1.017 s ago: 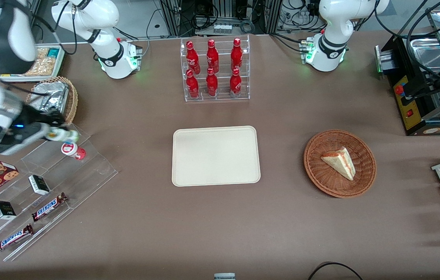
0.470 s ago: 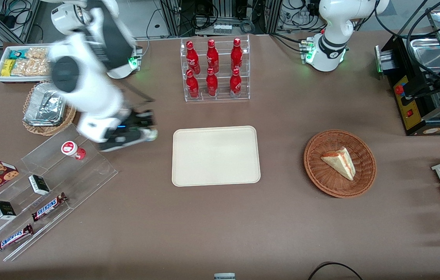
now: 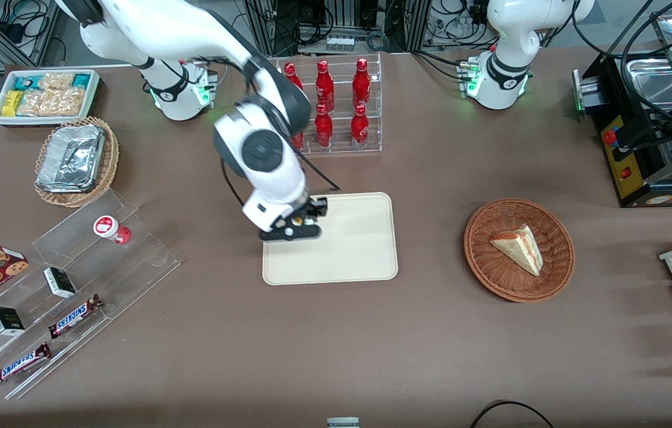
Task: Place green gum on tray
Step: 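Carry the held gum jar over to the beige tray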
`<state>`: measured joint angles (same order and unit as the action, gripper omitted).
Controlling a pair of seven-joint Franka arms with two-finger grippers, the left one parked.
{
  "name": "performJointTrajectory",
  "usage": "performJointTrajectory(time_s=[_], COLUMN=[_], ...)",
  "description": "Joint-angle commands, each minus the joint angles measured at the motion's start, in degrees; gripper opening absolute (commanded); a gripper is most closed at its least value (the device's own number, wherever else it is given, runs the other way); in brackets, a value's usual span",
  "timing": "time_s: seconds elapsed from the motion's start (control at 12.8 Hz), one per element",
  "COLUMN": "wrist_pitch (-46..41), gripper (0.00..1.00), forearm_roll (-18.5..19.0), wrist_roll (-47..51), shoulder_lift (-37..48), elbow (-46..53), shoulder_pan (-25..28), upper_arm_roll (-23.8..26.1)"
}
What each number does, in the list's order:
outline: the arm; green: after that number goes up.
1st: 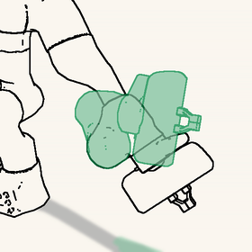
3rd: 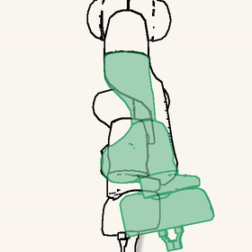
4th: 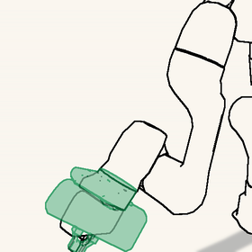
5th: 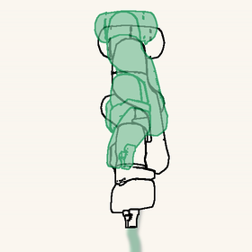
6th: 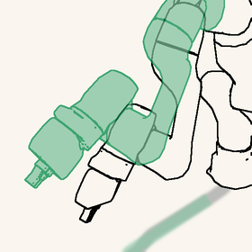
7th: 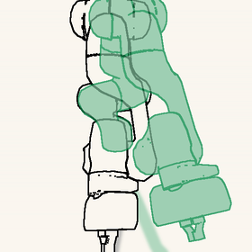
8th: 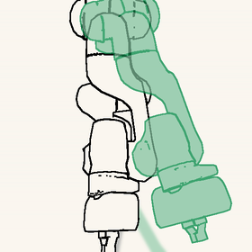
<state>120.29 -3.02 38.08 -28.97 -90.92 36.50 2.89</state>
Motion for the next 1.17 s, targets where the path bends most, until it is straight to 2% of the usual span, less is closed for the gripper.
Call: performJointTrajectory(time_s=[0.0,0.39,0.78,0.86,0.94,1.1], wrist_pitch=[3.3,9.8,11.8,11.8,11.8,11.4], gripper=[0.0,0.0,0.0,0.56,0.99,1.0], forearm_roll=[1.3,1.3,5.7,5.7,5.7,5.7], wrist_roll=[4.7,7.3,12.1,12.2,12.2,12.1], shoulder_lift=[-4.9,-7.3,-9.4,-9.5,-9.5,-9.3], elbow=[3.0,-0.4,-0.4,-0.5,-0.6,-0.6], shoulder_pan=[1.9,3.8,5.3,5.3,5.3,5.1], upper_arm_roll=[-0.6,-0.8,-0.8,-0.8,-0.8,-0.8])
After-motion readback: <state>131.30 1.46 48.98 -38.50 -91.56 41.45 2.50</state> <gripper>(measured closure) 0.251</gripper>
